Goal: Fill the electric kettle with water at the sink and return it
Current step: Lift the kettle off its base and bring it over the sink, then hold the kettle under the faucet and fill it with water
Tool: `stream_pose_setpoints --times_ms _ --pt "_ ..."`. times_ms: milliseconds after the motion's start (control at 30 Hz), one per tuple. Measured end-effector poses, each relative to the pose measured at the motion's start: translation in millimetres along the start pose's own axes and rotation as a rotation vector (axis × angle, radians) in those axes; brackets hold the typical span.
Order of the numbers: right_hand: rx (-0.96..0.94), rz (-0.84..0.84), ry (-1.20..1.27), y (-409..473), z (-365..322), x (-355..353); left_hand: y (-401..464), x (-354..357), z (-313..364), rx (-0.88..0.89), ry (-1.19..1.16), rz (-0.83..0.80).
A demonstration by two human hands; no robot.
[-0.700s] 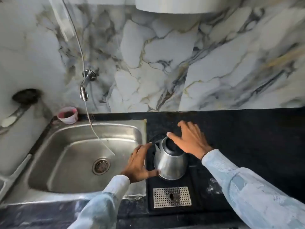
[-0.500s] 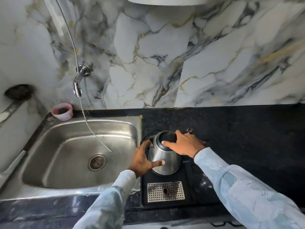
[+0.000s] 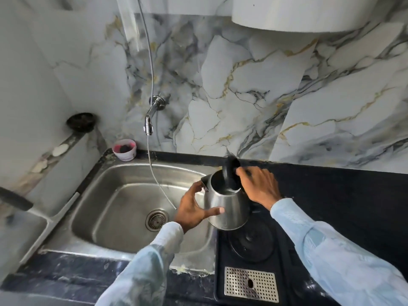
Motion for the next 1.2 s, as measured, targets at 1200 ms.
stream_pose_setpoints --times_ms 1200 --pt "0.151 -0.041 0.357 234 -162 208 126 -258 -120 -0.201 0.192 0.281"
Point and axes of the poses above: each hand's wrist, its own y-axis towards the middle knuckle, its own x-axis out of the palm, z = x × y, the point moved 6 cm from there along y, towards the middle knuckle, and after that the axes turned 7 degrees about -z, right-handed, at the moved point
